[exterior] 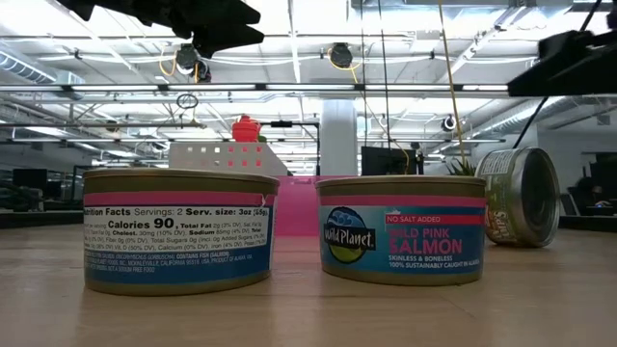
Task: Pick & Place Food Item
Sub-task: Put the green tuna can into the red bin
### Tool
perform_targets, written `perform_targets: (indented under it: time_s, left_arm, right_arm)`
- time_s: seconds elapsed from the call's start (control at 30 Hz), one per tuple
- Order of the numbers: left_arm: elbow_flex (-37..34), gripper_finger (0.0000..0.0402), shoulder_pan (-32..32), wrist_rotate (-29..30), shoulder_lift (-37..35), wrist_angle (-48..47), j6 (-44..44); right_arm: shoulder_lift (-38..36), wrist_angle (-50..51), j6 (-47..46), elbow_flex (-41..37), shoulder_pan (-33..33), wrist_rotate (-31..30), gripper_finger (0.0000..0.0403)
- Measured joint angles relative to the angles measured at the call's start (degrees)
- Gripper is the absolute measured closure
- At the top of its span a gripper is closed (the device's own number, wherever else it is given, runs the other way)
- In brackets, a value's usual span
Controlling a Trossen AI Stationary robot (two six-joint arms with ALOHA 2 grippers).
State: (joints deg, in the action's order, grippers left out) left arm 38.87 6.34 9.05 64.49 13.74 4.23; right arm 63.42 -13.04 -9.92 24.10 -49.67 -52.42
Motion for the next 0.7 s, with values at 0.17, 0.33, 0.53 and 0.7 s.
perform_targets:
  time_s: [0.17, 0.33, 0.53, 0.7]
  left_arm:
    - [0.0, 0.0158, 0.0, 0.0, 0.0, 0.0, 0.0]
    - [0.0, 0.0158, 0.0, 0.0, 0.0, 0.0, 0.0]
    - [0.0, 0.0158, 0.0, 0.0, 0.0, 0.0, 0.0]
    - [0.0, 0.0158, 0.0, 0.0, 0.0, 0.0, 0.0]
  right_arm:
    - [0.0, 0.0, 3.2, 0.0, 6.5, 6.4, 0.0123]
    - [0.0, 2.1, 2.4, 0.0, 13.4, 21.1, 0.0119]
    - [0.0, 7.3, 4.8, 0.0, 19.8, 31.8, 0.0125]
    - [0.0, 10.8, 6.1, 0.0, 24.0, 38.3, 0.0127]
